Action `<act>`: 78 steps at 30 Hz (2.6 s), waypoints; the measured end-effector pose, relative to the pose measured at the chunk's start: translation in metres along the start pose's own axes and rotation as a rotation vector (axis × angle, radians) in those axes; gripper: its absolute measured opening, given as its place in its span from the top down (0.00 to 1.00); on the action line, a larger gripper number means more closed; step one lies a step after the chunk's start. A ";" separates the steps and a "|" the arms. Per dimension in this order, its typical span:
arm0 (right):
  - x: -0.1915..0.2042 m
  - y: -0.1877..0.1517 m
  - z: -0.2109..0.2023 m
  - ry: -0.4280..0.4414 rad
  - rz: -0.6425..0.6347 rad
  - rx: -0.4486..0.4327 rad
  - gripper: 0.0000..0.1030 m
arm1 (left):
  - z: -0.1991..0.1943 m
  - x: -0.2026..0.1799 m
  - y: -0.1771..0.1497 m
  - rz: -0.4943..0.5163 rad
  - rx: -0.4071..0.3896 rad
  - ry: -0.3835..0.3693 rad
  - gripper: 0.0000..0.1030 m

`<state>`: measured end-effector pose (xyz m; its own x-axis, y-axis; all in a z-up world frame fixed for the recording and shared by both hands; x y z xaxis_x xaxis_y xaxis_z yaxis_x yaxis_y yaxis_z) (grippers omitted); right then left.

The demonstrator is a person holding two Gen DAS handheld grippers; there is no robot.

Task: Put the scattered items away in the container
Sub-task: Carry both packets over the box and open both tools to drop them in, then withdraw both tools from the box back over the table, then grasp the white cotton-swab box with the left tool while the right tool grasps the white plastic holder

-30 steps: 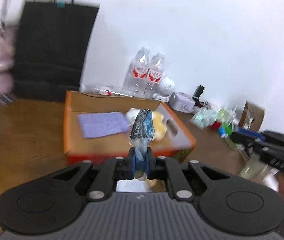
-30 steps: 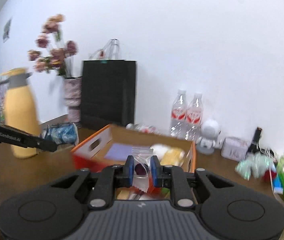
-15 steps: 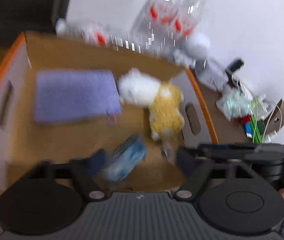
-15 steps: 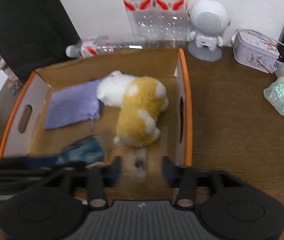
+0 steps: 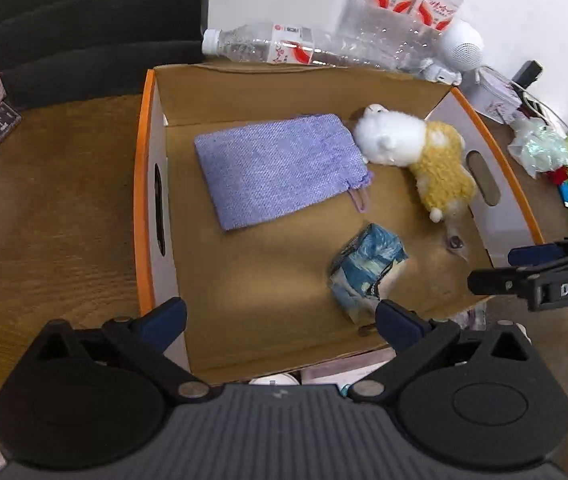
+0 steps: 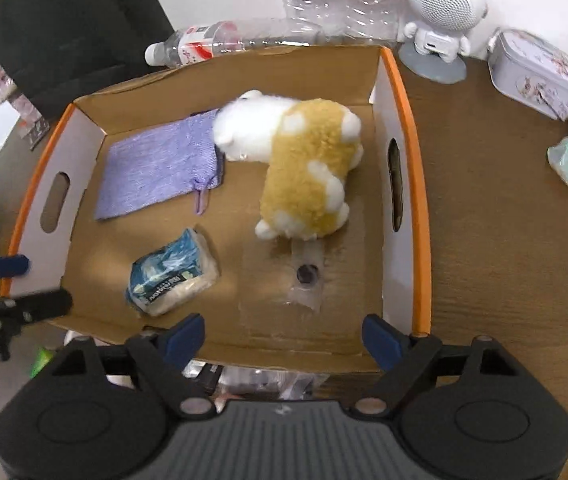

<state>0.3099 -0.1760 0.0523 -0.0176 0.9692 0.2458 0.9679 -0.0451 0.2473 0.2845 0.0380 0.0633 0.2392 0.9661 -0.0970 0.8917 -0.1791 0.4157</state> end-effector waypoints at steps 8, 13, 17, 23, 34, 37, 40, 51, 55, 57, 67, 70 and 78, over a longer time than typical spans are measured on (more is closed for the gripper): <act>0.006 -0.006 -0.029 -0.007 -0.002 -0.041 0.17 | -0.022 -0.006 0.008 -0.001 -0.050 0.059 0.00; 0.012 -0.019 -0.042 -0.001 -0.027 -0.031 0.17 | -0.035 -0.019 0.007 0.044 -0.089 0.143 0.00; 0.016 -0.034 -0.059 0.012 -0.049 -0.078 0.17 | -0.053 -0.033 -0.009 0.091 -0.102 0.135 0.00; 0.020 -0.158 -0.100 0.039 -0.213 -0.530 0.06 | -0.115 -0.069 -0.136 0.083 -0.508 0.202 0.00; -0.017 -0.312 -0.042 0.167 -0.070 -0.589 0.00 | -0.067 -0.102 -0.291 -0.061 -0.451 0.104 0.00; -0.012 -0.315 -0.035 0.142 -0.093 -0.557 0.00 | -0.060 -0.105 -0.292 -0.036 -0.433 0.108 0.00; -0.011 -0.323 -0.031 0.082 -0.093 -0.564 0.00 | -0.058 -0.101 -0.301 -0.040 -0.419 0.115 0.00; -0.019 -0.348 -0.041 0.060 -0.095 -0.584 0.00 | -0.068 -0.102 -0.307 -0.017 -0.441 0.128 0.00; -0.028 -0.324 -0.051 0.034 -0.093 -0.625 0.00 | -0.079 -0.093 -0.267 0.000 -0.527 0.080 0.00; -0.030 -0.301 -0.058 0.025 -0.107 -0.648 0.00 | -0.074 -0.091 -0.232 0.023 -0.549 0.054 0.00; -0.037 -0.180 -0.029 -0.019 -0.036 -0.598 0.01 | 0.015 -0.111 -0.124 0.145 -0.393 0.193 0.01; -0.037 -0.166 -0.016 -0.045 -0.009 -0.608 0.01 | 0.017 -0.109 -0.123 0.105 -0.407 0.248 0.08; -0.032 -0.159 0.008 -0.057 -0.049 -0.578 0.18 | 0.017 -0.104 -0.128 0.109 -0.444 0.231 0.36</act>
<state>0.1584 -0.1982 -0.0023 -0.0300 0.9843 0.1737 0.6720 -0.1088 0.7325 0.1518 -0.0426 0.0050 0.1860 0.9711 0.1496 0.6048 -0.2331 0.7615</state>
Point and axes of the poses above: each gripper's, at about its wrist camera, not at the fingertips, and z roughly the way its jaws point, x to its left, y to its top, the point moved 3 cm from there along z, roughly the way its jaws point, and after that the axes turned 10 degrees about z, right-handed, at the moved point
